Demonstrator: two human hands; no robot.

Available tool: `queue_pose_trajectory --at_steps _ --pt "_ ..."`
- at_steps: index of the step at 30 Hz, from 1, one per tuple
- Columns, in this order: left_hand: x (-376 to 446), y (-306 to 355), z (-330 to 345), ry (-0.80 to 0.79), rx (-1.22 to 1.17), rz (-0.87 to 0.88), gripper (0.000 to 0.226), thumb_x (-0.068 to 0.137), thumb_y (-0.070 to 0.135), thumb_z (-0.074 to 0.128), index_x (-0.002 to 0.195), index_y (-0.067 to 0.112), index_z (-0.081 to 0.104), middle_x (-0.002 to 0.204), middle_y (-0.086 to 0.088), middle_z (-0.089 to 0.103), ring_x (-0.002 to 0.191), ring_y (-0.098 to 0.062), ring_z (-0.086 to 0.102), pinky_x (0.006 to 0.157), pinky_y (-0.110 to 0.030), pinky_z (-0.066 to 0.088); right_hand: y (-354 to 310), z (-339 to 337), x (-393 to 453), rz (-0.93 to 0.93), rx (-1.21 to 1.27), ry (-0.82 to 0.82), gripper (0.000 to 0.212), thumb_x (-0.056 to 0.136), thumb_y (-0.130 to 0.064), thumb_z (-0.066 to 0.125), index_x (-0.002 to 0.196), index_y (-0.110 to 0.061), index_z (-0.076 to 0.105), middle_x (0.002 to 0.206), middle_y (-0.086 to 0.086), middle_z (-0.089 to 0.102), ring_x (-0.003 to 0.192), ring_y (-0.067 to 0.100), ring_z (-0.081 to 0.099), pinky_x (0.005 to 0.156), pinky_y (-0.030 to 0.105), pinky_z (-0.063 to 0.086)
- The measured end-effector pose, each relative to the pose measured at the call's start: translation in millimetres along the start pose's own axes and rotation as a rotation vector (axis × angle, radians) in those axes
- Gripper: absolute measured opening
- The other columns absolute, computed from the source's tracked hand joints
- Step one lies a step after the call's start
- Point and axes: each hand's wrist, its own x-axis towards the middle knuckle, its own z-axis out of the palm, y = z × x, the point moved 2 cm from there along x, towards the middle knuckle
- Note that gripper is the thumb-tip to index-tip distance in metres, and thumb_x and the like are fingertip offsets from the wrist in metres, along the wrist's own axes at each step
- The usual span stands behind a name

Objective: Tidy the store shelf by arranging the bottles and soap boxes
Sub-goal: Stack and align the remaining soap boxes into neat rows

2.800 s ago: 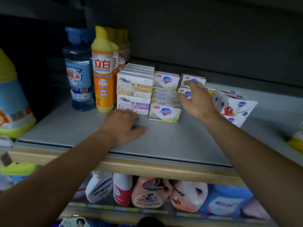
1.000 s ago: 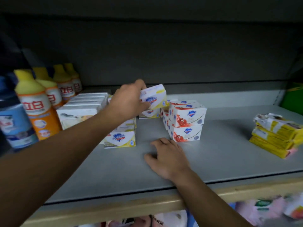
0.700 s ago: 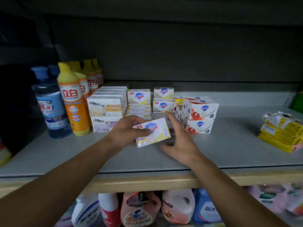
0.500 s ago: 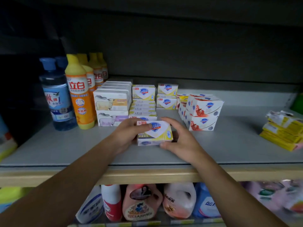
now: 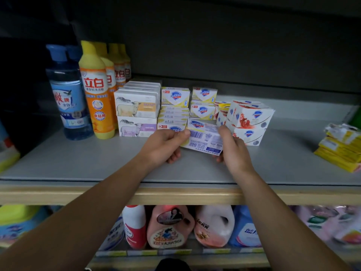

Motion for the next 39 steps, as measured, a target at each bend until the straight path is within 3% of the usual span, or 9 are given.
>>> queue_pose_trajectory --at_steps 6,9,12,14,20,23,26,32,39 --pt "-3 4 1 -0.032 -0.027 0.046 0.042 0.093 0.051 0.053 0.074 0.014 0.058 0.061 -0.008 0.065 0.051 -0.018 0.058 0.048 -0.027 0.046 4 -5 0 -0.054 0.040 -0.039 0.036 0.080 -0.059 0.047 0.070 -0.030 0.067 0.051 -0.010 0.057 0.043 0.004 0.049 0.044 0.016 0.041" --pt "-3 4 0 -0.030 -0.132 0.033 0.035 0.096 0.048 0.050 0.082 0.017 0.061 0.062 -0.011 0.065 0.052 -0.021 0.056 0.049 -0.027 0.046 5 -7 -1 -0.108 0.137 -0.121 0.016 0.082 -0.035 0.064 0.097 -0.031 0.067 0.091 -0.003 0.065 0.054 0.009 0.055 0.050 0.019 0.046" --pt "0 2 -1 -0.024 -0.174 0.023 0.019 0.095 0.035 0.059 0.090 0.018 0.066 0.065 -0.008 0.066 0.055 -0.024 0.057 0.049 -0.028 0.048 6 -4 -2 -0.160 0.088 -0.229 0.048 0.069 -0.032 0.072 0.115 -0.041 0.060 0.117 -0.010 0.064 0.081 0.014 0.067 0.069 0.027 0.056" --pt "1 1 -1 -0.045 -0.201 0.034 0.006 0.092 0.024 0.064 0.098 0.025 0.066 0.072 -0.008 0.068 0.054 -0.024 0.057 0.048 -0.028 0.048 6 -4 -1 -0.173 0.078 -0.208 0.047 0.071 -0.039 0.071 0.115 -0.045 0.059 0.122 -0.013 0.062 0.095 0.014 0.067 0.079 0.034 0.056" --pt "1 -2 -5 -0.075 -0.284 0.078 0.053 0.087 -0.001 0.065 0.133 0.022 0.052 0.110 -0.010 0.069 0.051 -0.024 0.057 0.047 -0.028 0.048 14 0 6 -0.206 0.057 -0.156 0.032 0.087 -0.013 0.071 0.115 -0.024 0.061 0.109 -0.013 0.069 0.096 0.004 0.067 0.083 0.020 0.052" --pt "1 -2 -5 -0.100 -0.341 0.084 0.043 0.084 -0.006 0.066 0.121 0.015 0.061 0.115 -0.012 0.067 0.058 -0.025 0.063 0.056 -0.032 0.055 12 0 5 -0.257 -0.017 -0.134 0.037 0.083 -0.009 0.074 0.114 -0.026 0.062 0.111 -0.012 0.069 0.096 0.004 0.066 0.084 0.021 0.052" --pt "-1 -1 -5 -0.114 -0.448 0.059 0.024 0.077 0.016 0.073 0.101 0.018 0.070 0.106 -0.012 0.068 0.068 -0.028 0.067 0.065 -0.036 0.059 12 -1 4 -0.258 -0.049 -0.147 0.044 0.081 -0.007 0.074 0.116 -0.028 0.060 0.120 -0.011 0.065 0.102 0.017 0.066 0.089 0.032 0.053" --pt "1 -2 -7 -0.078 -0.403 0.072 0.036 0.075 0.017 0.072 0.108 0.007 0.064 0.112 -0.013 0.062 0.080 -0.033 0.068 0.074 -0.036 0.059 11 1 2 -0.264 -0.070 -0.180 0.048 0.080 -0.008 0.075 0.117 -0.032 0.058 0.115 -0.010 0.062 0.076 0.006 0.066 0.070 0.016 0.049" --pt "-5 4 1 -0.078 -0.247 0.090 0.014 0.088 0.020 0.067 0.082 0.032 0.072 0.089 0.000 0.072 0.057 -0.024 0.067 0.054 -0.030 0.056 4 -2 -3 -0.330 -0.130 -0.088 0.041 0.082 -0.014 0.075 0.119 -0.025 0.062 0.104 -0.015 0.061 0.095 0.001 0.057 0.080 0.014 0.046"
